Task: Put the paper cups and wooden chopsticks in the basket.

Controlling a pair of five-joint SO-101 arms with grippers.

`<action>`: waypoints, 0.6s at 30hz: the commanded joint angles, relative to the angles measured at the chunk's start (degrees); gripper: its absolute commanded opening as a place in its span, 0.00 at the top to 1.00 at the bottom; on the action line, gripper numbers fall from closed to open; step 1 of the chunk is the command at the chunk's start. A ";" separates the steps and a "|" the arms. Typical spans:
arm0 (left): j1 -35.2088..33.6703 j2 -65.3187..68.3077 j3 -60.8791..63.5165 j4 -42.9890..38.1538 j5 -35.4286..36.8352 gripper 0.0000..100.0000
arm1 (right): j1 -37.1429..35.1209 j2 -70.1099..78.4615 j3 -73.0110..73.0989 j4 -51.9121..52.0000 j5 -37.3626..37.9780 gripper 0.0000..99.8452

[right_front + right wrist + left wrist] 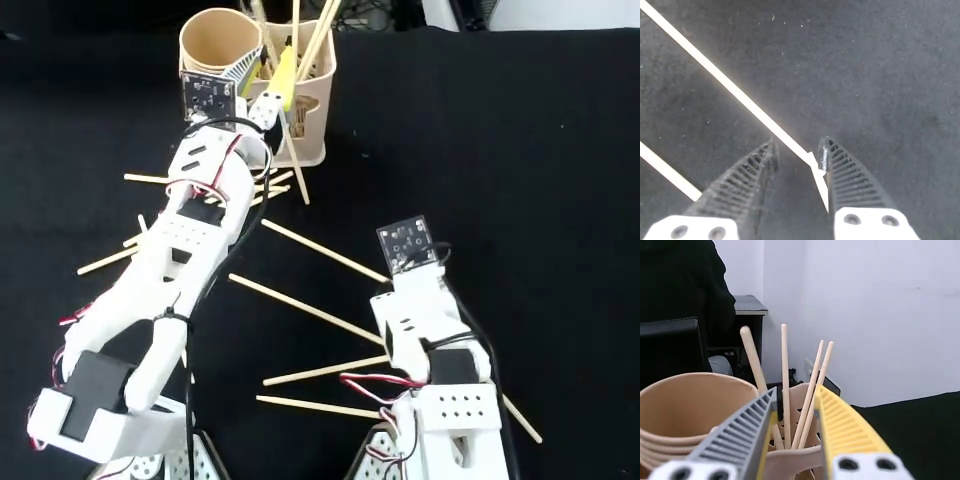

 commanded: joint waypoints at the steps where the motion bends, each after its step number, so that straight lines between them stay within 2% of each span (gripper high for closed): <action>1: -0.04 -2.99 -1.71 0.35 -0.35 0.86 | 0.26 -0.57 -0.22 -1.05 -0.09 0.85; 12: -0.75 -4.57 -1.54 0.70 -0.62 0.86 | 0.26 -0.57 -0.22 -1.14 -0.09 0.85; 18: -0.75 -18.11 1.10 9.67 -0.53 0.86 | 0.26 -0.57 -0.22 -1.14 -0.09 0.85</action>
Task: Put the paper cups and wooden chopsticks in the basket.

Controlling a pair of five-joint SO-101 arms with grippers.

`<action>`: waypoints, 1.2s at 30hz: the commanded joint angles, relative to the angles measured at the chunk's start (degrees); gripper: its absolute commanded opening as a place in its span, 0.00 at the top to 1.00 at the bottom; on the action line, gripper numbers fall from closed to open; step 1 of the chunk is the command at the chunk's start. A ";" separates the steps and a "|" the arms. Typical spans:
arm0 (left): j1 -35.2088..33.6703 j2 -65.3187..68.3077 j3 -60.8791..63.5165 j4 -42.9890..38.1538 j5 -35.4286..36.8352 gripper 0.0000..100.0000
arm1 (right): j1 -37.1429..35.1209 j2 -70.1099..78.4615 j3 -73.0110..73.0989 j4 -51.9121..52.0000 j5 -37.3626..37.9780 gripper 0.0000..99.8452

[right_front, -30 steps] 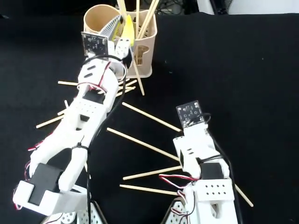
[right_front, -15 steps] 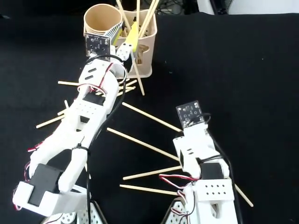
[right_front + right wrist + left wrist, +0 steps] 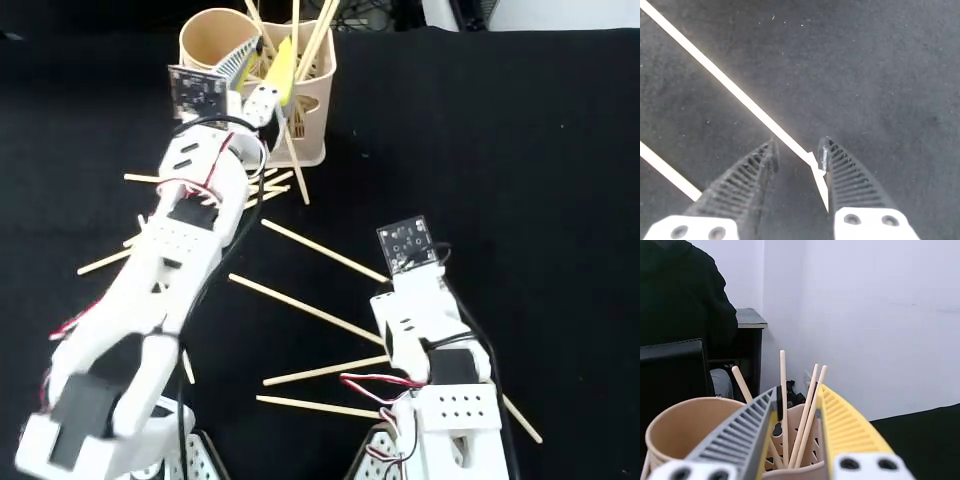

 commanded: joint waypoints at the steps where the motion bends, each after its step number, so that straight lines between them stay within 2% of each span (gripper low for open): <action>1: -0.75 -10.99 0.48 5.19 -0.62 0.86 | 0.26 -0.57 -0.22 -1.14 -0.09 0.85; 6: -4.44 -20.66 0.66 11.78 -0.53 0.85 | 0.26 -0.57 -0.22 -1.14 -0.09 0.85; 11: -14.11 -26.81 0.31 22.07 -0.44 0.85 | 0.26 -0.57 -0.22 -1.14 -0.09 0.85; 13: -19.03 -29.89 0.66 30.07 -0.44 0.85 | 0.26 -0.57 -0.22 -1.14 -0.09 0.85; 19: -34.15 -36.66 0.31 63.74 -0.97 0.84 | 0.26 -0.57 -0.40 -0.79 -0.09 0.85; 21: -38.90 -37.19 0.92 72.53 -3.43 0.84 | 0.53 -0.48 -1.19 0.44 -0.18 0.85; 23: -42.68 -37.10 2.95 77.98 -6.33 0.84 | 0.62 -0.22 -4.88 3.43 -0.09 0.85; 27: -46.20 -37.10 11.30 79.91 -9.67 0.84 | 0.70 0.13 -19.65 16.18 0.79 0.85; 30: -46.11 -37.19 17.10 80.00 -10.90 0.84 | 0.70 2.42 -30.20 25.41 6.51 0.85; 33: -46.02 -37.19 21.14 79.56 -10.90 0.84 | 1.23 10.77 -35.65 30.42 12.04 0.82; 36: -46.02 -37.19 23.69 79.56 -10.99 0.84 | 6.42 23.34 -38.29 31.12 13.98 0.75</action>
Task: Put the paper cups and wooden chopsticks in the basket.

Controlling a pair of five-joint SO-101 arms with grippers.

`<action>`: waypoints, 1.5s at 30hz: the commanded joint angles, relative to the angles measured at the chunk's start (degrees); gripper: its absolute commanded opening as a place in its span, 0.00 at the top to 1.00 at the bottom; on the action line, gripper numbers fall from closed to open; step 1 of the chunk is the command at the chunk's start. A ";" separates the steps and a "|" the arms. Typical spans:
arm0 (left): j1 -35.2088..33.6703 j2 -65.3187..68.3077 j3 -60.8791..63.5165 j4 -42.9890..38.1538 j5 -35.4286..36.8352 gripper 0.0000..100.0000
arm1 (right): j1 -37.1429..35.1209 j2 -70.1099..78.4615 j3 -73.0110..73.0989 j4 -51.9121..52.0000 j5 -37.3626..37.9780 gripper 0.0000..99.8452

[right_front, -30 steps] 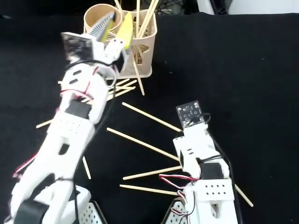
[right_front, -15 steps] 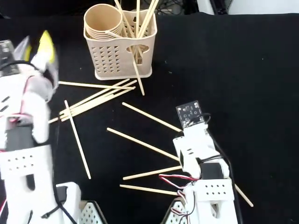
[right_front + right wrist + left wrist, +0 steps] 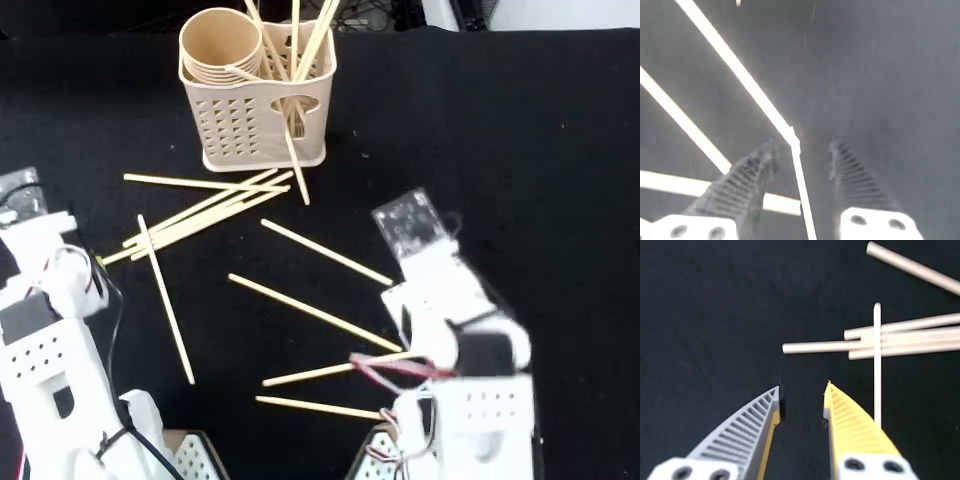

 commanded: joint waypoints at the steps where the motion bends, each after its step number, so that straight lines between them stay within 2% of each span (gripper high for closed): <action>1: -0.57 -1.14 1.54 -0.09 -0.70 0.84 | 6.68 14.55 -6.11 0.44 3.69 0.75; 6: -0.57 -1.14 7.43 -6.68 -0.70 0.84 | 15.65 28.79 -9.19 -1.23 15.12 0.78; 11: -0.48 -1.14 11.82 -13.01 -0.70 0.84 | 24.53 33.45 -9.36 1.67 32.18 0.80; 15: 3.56 -1.14 12.79 -12.57 -0.70 0.84 | 32.53 36.00 -9.10 1.41 42.55 0.80; 18: 6.90 -1.14 12.62 -10.64 -0.62 0.84 | 35.87 38.55 -6.55 -0.44 46.68 0.79; 22: 10.33 -1.49 12.53 -9.67 -0.44 0.84 | 36.48 40.31 1.45 -10.64 48.53 0.79; 26: 10.59 -1.41 12.53 -9.76 -0.53 0.84 | 35.16 40.31 8.57 -19.52 48.97 0.79; 32: 10.59 -1.23 12.62 -9.76 -0.53 0.84 | 34.99 40.31 9.71 -21.63 50.64 0.82; 35: 10.59 -1.23 12.62 -9.76 -0.53 0.84 | 35.34 40.66 10.15 -26.64 50.73 0.97; 36: 10.51 -1.32 12.62 -9.76 -0.53 0.84 | 35.34 40.66 10.42 -27.87 50.73 0.99; 37: 10.51 -1.32 12.62 -9.76 -0.53 0.84 | 35.34 40.57 10.77 -28.75 50.81 0.96; 45: 10.51 -1.41 12.53 -9.76 -0.53 0.84 | 35.25 40.22 9.10 -28.84 50.64 0.99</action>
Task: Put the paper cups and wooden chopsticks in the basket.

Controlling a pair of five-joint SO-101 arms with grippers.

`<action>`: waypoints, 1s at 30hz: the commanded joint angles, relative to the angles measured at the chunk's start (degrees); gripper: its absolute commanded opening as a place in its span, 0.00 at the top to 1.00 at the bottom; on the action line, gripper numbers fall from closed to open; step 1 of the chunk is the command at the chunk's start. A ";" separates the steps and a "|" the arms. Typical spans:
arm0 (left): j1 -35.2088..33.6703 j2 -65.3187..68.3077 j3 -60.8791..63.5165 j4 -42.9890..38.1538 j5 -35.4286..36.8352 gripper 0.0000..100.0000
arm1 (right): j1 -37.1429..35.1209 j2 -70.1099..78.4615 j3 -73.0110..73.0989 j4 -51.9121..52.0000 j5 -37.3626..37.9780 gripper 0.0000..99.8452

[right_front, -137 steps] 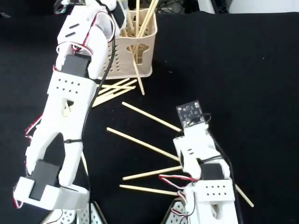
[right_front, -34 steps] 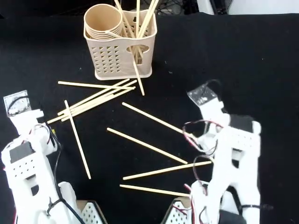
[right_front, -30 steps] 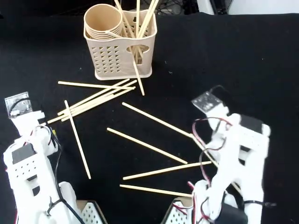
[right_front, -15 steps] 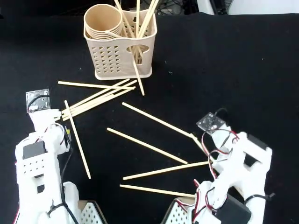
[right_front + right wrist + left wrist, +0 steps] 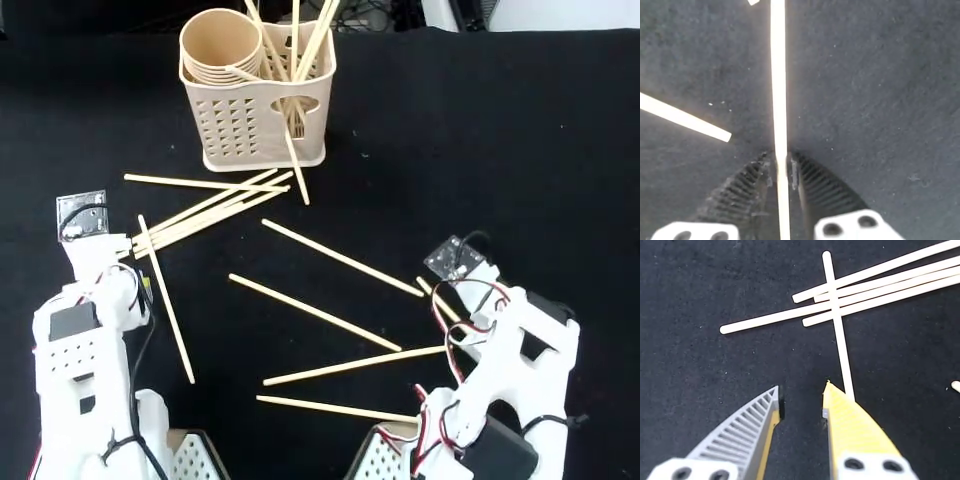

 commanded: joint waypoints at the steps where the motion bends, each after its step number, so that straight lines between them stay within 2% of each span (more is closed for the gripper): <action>1: 0.57 -1.14 -0.48 0.26 -0.26 0.84 | -0.53 0.66 -1.54 0.44 1.14 0.99; 5: 0.57 -1.23 -0.13 0.26 -0.35 0.84 | -1.05 0.66 -8.92 8.53 1.05 0.99; 10: 0.48 -1.32 1.89 0.18 -0.44 0.84 | -5.01 0.66 -22.37 22.68 0.70 0.99; 15: 0.57 -1.32 3.38 -0.09 -0.44 0.84 | -13.27 0.75 -32.92 28.22 -6.42 0.99; 19: 0.57 -1.32 5.49 -0.18 -0.53 0.84 | -28.66 1.71 -32.84 26.11 -13.89 0.99; 22: 0.57 -1.32 6.73 -0.18 -0.53 0.84 | -37.89 4.26 -31.87 18.20 -21.54 0.99; 24: 0.57 -1.32 7.69 -0.53 -0.53 0.84 | -41.14 7.43 -31.34 13.36 -24.53 0.99; 30: 0.48 -1.41 9.45 -4.22 -0.44 0.84 | -45.45 20.18 -33.10 5.19 -27.25 0.99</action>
